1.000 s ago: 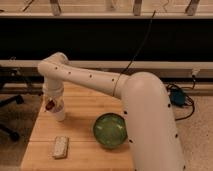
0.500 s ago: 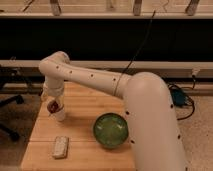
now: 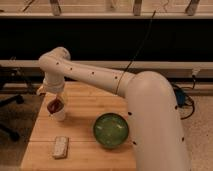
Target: Place the pepper in the ceramic cup
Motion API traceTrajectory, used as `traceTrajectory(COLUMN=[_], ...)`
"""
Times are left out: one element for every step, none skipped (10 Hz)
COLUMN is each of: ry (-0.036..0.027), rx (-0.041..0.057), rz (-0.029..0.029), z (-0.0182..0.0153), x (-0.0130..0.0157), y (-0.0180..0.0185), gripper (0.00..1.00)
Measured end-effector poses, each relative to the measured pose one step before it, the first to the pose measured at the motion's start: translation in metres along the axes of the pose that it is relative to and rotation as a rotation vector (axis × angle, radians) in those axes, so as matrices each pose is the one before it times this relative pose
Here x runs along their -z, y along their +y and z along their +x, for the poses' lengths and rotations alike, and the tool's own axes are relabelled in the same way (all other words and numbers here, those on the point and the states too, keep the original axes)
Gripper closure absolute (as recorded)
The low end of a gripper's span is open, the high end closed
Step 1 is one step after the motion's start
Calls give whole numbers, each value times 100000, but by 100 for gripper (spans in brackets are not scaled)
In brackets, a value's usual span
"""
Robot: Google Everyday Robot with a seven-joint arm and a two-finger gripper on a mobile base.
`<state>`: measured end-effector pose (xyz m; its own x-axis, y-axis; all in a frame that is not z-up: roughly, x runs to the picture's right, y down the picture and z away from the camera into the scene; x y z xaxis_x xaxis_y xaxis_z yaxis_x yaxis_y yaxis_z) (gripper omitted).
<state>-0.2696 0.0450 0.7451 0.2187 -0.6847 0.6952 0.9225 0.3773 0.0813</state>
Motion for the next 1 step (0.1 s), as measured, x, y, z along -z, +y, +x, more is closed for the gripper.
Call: traceTrajectory(ry=[1322], rx=[736], rz=[147], z=[205], x=[740], y=[-138], gripper=[20])
